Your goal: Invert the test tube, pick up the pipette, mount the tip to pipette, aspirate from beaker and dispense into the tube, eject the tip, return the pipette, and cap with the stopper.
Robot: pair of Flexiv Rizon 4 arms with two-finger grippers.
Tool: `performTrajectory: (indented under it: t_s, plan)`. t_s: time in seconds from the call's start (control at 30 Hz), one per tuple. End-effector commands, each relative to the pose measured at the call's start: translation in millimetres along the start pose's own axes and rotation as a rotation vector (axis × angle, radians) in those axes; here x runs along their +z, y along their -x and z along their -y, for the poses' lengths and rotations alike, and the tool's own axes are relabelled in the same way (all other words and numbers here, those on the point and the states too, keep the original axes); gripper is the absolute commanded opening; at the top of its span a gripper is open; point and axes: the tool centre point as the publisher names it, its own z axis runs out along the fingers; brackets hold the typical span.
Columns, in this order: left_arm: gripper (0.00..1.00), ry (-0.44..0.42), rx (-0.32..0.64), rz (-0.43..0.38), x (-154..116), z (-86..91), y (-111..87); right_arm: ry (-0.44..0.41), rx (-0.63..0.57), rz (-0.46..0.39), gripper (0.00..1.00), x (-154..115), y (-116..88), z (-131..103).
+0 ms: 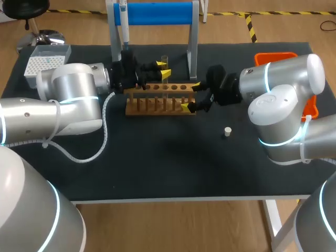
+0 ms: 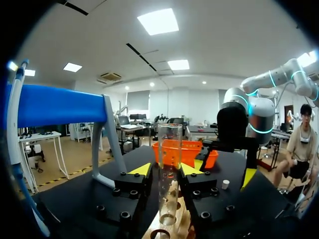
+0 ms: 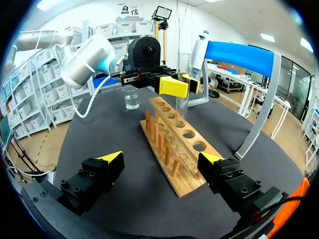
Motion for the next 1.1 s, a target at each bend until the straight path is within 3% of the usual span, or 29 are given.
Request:
performTrajectory:
  t_s: [0.03, 0.23, 0.5, 0.83, 0.9, 1.1]
  plan:
    - [1.00, 0.016, -0.003, 0.004, 1, 0.9, -1.3, 0.002, 0.000, -0.002, 1.00, -1, 0, 1]
    - [1.00, 0.100, -0.002, -0.009, -4, 7.1, -7.4, 0.002, 0.000, -0.002, 1.00, -1, 0, 1]
    - [1.00, 0.192, 0.001, 0.002, -30, 21.3, -13.6, 0.002, 0.000, -0.002, 1.00, -1, 0, 1]
    - [1.00, 0.386, -0.006, 0.058, -104, 43.7, -23.7, 0.002, 0.000, -0.002, 1.00, -1, 0, 1]
    - [1.00, 0.332, -0.108, 0.055, -114, 51.3, -27.5, 0.002, 0.000, -0.002, 1.00, -1, 0, 1]
    - [1.00, 0.332, -0.108, 0.055, -114, 51.3, -27.5, 0.002, 0.000, -0.002, 1.00, -1, 0, 1]
